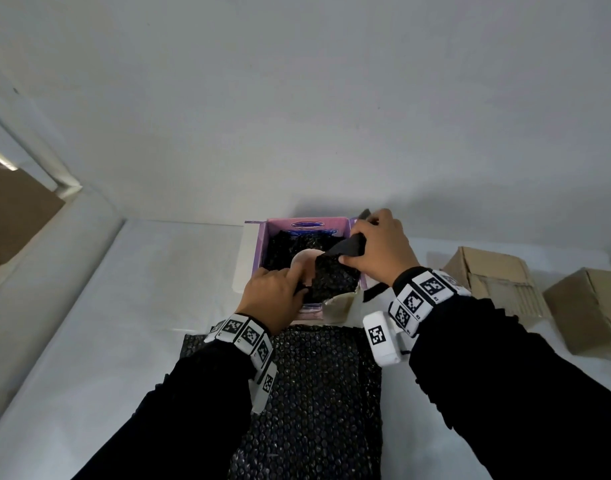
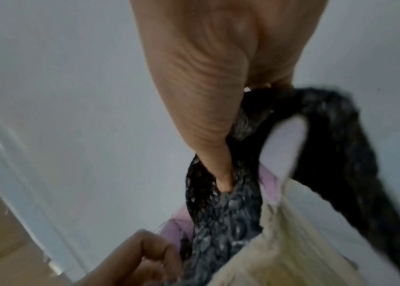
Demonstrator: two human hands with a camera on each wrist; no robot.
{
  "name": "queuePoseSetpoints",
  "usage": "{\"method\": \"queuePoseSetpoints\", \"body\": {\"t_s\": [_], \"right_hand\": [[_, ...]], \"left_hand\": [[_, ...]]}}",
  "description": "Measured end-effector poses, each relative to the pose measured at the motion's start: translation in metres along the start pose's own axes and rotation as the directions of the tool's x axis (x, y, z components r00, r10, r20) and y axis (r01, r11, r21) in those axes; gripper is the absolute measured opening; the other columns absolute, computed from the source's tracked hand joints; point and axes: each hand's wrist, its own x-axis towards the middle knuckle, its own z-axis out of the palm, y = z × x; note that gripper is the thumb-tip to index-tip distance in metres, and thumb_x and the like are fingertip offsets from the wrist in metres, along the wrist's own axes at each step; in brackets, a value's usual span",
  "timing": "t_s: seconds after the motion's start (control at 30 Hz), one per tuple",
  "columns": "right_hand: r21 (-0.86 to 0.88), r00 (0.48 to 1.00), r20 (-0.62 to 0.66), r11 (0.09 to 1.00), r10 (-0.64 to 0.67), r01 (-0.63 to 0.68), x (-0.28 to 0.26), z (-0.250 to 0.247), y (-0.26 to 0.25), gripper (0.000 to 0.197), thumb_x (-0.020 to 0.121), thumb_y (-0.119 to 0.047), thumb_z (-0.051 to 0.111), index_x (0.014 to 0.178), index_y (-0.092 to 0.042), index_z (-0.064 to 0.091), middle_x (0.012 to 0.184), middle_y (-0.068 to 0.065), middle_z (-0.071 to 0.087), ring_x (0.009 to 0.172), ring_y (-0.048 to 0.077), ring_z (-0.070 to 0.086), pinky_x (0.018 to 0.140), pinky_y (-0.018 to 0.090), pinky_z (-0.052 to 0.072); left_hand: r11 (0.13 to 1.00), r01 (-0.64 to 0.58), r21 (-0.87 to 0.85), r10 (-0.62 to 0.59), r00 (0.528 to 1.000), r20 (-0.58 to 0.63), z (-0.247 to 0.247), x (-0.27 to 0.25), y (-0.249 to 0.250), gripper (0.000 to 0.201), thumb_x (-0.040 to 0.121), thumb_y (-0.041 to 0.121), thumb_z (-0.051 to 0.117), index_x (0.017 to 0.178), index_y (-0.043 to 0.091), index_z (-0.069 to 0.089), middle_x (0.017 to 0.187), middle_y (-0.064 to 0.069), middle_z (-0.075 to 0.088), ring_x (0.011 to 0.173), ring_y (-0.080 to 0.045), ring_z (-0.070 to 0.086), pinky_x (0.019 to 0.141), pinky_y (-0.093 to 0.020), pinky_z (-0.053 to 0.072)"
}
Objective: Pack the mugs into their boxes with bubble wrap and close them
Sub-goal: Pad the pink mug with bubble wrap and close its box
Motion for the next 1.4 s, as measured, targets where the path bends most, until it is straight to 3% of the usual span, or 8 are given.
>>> {"method": "queuePoseSetpoints", "body": {"t_s": [0.2, 0.37, 0.63, 0.77, 0.87, 1.0, 1.23, 1.4], "right_hand": [[-0.370, 0.881, -0.053, 0.829, -0.470, 0.420, -0.007, -0.004, -0.016, 0.030, 0.072, 0.003, 0.058, 0.094, -0.015, 0.067, 0.102, 0.006, 0.055, 0.098, 0.029, 0.047, 0.075, 0.036, 0.041], [-0.577, 0.844, 0.093, 0.662, -0.529, 0.478, -0.015, -0.012, -0.034, 0.030, 0.076, -0.006, 0.039, 0.085, -0.012, 0.067, 0.098, 0.009, 0.055, 0.094, 0.033, 0.049, 0.073, 0.041, 0.038], [-0.425, 0.741, 0.334, 0.609, -0.582, 0.670, -0.022, -0.019, -0.053, 0.039, 0.090, -0.015, 0.054, 0.128, -0.020, 0.050, 0.130, 0.003, 0.053, 0.117, 0.023, 0.046, 0.094, 0.035, 0.039], [0.145, 0.836, 0.231, 0.867, -0.498, 0.476, -0.024, -0.027, -0.041, 0.045, 0.076, -0.032, 0.067, 0.119, -0.027, 0.056, 0.116, -0.006, 0.060, 0.106, 0.014, 0.054, 0.094, 0.035, 0.045], [0.051, 0.958, -0.069, 0.958, -0.277, 0.281, -0.017, -0.020, -0.024, 0.040, 0.076, -0.055, 0.062, 0.106, -0.030, 0.056, 0.119, -0.001, 0.052, 0.110, 0.024, 0.047, 0.093, 0.044, 0.047], [0.098, 0.997, -0.017, 0.992, 0.076, -0.074, -0.010, -0.007, -0.011, 0.048, 0.085, -0.044, 0.065, 0.126, -0.030, 0.045, 0.125, 0.012, 0.043, 0.110, 0.035, 0.049, 0.088, 0.039, 0.047], [-0.381, 0.883, -0.309, 0.897, -0.353, 0.225, -0.015, -0.017, -0.036, 0.034, 0.081, -0.007, 0.046, 0.110, -0.017, 0.061, 0.103, 0.006, 0.061, 0.098, 0.029, 0.048, 0.077, 0.039, 0.039], [-0.469, 0.889, 0.026, 0.779, -0.458, 0.415, -0.014, -0.002, -0.048, 0.030, 0.087, -0.008, 0.047, 0.113, -0.010, 0.060, 0.113, 0.013, 0.056, 0.105, 0.032, 0.052, 0.082, 0.041, 0.046]], "left_hand": [[0.992, -0.080, -0.099, 0.062, 0.984, -0.166, 0.009, -0.005, -0.001, 0.053, 0.085, 0.022, 0.060, 0.135, 0.020, 0.042, 0.111, -0.006, 0.055, 0.092, -0.027, 0.052, 0.075, -0.040, 0.045], [0.972, -0.208, -0.107, 0.196, 0.974, -0.116, 0.009, -0.006, -0.003, 0.044, 0.083, 0.025, 0.049, 0.127, 0.027, 0.057, 0.115, -0.001, 0.061, 0.094, -0.027, 0.056, 0.071, -0.039, 0.050], [0.973, -0.123, -0.194, 0.105, 0.989, -0.100, 0.005, -0.005, -0.001, 0.042, 0.082, 0.035, 0.043, 0.117, 0.016, 0.059, 0.098, -0.002, 0.065, 0.087, -0.026, 0.058, 0.070, -0.036, 0.043], [0.957, -0.113, -0.266, 0.085, 0.990, -0.114, 0.001, -0.005, 0.000, 0.046, 0.079, 0.030, 0.054, 0.122, 0.015, 0.051, 0.094, -0.006, 0.065, 0.083, -0.030, 0.058, 0.069, -0.038, 0.045], [0.965, -0.153, -0.212, 0.134, 0.986, -0.102, 0.002, -0.006, 0.001, 0.041, 0.080, 0.035, 0.043, 0.120, 0.031, 0.051, 0.102, 0.002, 0.066, 0.087, -0.026, 0.058, 0.070, -0.038, 0.049], [0.969, -0.173, -0.176, 0.164, 0.985, -0.062, 0.006, -0.006, -0.001, 0.043, 0.081, 0.033, 0.040, 0.118, 0.037, 0.061, 0.105, 0.006, 0.067, 0.089, -0.025, 0.059, 0.070, -0.040, 0.051], [0.971, -0.185, -0.149, 0.174, 0.981, -0.081, 0.008, -0.007, -0.001, 0.045, 0.078, 0.030, 0.041, 0.114, 0.039, 0.066, 0.102, 0.010, 0.068, 0.087, -0.024, 0.060, 0.066, -0.037, 0.050], [0.976, -0.198, -0.087, 0.189, 0.977, -0.094, 0.009, -0.006, -0.001, 0.035, 0.075, 0.028, 0.052, 0.102, 0.038, 0.072, 0.100, 0.010, 0.069, 0.089, -0.025, 0.061, 0.065, -0.035, 0.046]]}}
